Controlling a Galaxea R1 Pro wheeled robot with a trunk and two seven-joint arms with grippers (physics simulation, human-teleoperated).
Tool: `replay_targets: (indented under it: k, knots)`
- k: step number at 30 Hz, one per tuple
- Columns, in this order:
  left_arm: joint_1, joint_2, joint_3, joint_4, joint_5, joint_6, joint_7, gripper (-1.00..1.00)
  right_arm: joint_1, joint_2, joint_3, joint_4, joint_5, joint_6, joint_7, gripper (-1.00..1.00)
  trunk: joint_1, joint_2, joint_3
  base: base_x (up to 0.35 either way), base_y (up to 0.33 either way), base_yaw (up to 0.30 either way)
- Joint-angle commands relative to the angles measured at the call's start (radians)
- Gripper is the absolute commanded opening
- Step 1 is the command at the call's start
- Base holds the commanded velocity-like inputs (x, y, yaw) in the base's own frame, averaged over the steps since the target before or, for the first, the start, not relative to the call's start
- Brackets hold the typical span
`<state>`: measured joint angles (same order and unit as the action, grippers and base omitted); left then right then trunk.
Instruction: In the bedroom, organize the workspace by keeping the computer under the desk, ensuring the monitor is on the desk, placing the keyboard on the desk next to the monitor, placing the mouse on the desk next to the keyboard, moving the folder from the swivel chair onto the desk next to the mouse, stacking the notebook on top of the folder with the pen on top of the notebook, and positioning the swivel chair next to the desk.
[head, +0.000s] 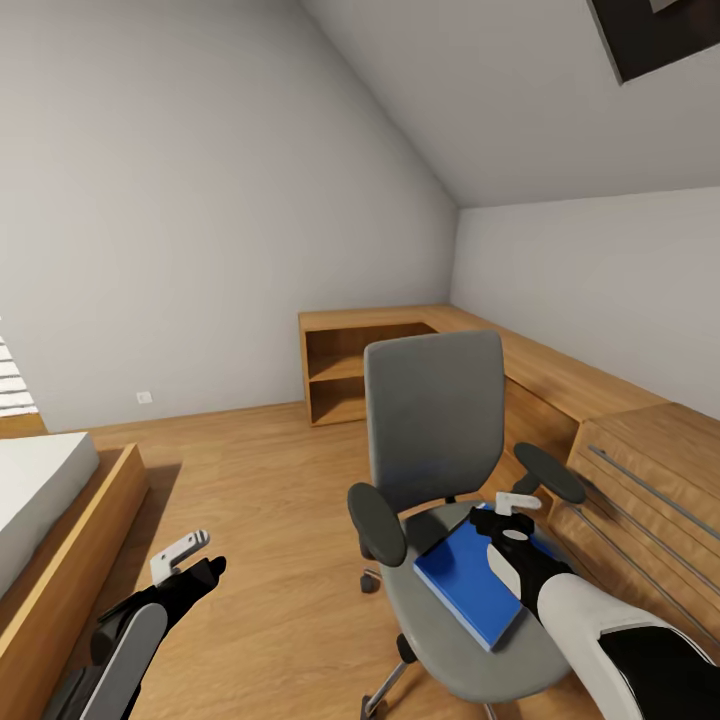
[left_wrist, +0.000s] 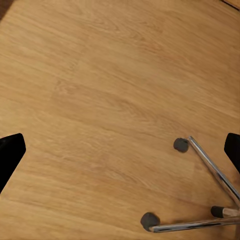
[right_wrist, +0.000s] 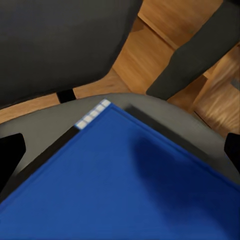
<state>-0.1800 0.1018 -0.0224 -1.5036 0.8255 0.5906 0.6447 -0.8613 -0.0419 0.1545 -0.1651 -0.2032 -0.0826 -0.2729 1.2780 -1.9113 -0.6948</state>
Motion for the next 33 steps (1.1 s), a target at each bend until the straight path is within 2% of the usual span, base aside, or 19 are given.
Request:
replay_targets:
  k: [1,7,14,33]
  knots:
    - [-0.001,0.001,-0.002,-0.001,0.009,0.0,0.01,1.0,-0.001,0.0,0.008,0.001,-0.01,-0.004,-0.003,1.0,0.0,0.0,-0.001,0.038,0.0,0.0]
    - [-0.001,0.001,-0.002,0.011,0.009,0.0,0.009,1.0,-0.001,-0.001,0.009,0.001,-0.006,0.004,-0.003,1.0,0.0,0.0,-0.001,0.195,0.0,0.0]
    - [-0.001,0.0,-0.003,0.017,0.005,0.0,0.008,1.0,-0.001,-0.002,0.008,0.0,-0.005,0.008,-0.002,1.0,0.0,0.0,-0.001,0.037,0.0,0.0]
    - [-0.001,0.001,-0.002,0.016,0.003,0.0,0.017,1.0,-0.001,-0.001,0.006,-0.011,-0.013,-0.002,0.001,1.0,0.073,-0.133,-0.061,0.001,0.0,0.0]
